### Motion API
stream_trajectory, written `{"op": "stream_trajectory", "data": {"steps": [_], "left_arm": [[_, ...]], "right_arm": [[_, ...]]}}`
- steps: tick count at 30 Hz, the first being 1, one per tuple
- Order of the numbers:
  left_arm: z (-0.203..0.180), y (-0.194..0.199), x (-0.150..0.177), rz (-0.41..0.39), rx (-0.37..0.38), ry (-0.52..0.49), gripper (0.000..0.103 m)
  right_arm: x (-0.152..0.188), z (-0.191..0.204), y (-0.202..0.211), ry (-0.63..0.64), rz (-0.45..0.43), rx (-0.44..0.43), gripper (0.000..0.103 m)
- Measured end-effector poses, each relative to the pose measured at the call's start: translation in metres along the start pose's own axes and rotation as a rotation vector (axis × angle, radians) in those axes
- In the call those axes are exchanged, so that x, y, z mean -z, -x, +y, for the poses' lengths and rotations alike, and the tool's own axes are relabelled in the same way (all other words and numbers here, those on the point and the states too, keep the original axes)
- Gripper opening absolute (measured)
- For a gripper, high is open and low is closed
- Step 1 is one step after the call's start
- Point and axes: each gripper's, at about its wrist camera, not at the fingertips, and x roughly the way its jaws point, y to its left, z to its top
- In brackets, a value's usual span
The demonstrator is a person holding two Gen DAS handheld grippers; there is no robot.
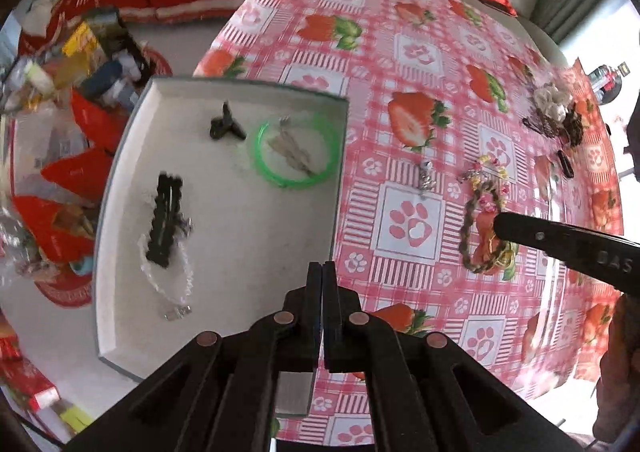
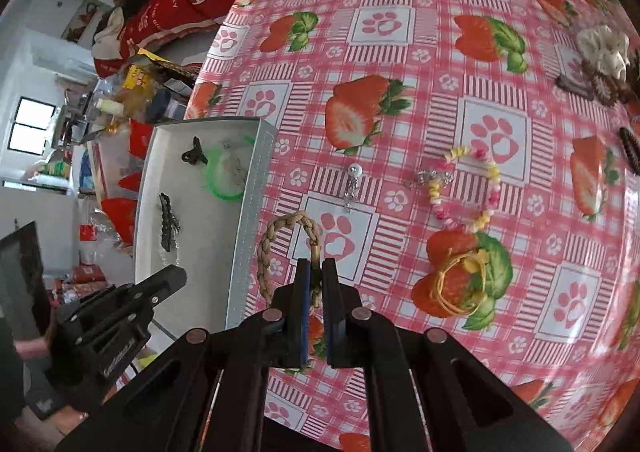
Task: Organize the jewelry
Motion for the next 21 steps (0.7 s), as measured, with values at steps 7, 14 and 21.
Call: {"op": "stream_trajectory", "data": {"steps": [7, 14, 21], "left_arm": [[-0.041, 0.001, -0.02, -0.055, 0.032, -0.079, 0.006], [-0.095, -0.025, -0.043, -0.045, 0.053, -0.154, 0.103], [-0.118, -0.08, -0.068, 0.034, -0.003, -0.152, 0.103]], "right_arm": [[0.006, -0.024, 0.015, -0.022, -0.018, 0.052, 0.006], [0.014, -0.067, 0.034, -0.121, -0.062, 0.046, 0.006], [0.025, -0.107, 0.042, -0.207, -0.084, 0.022, 0.006]]}}
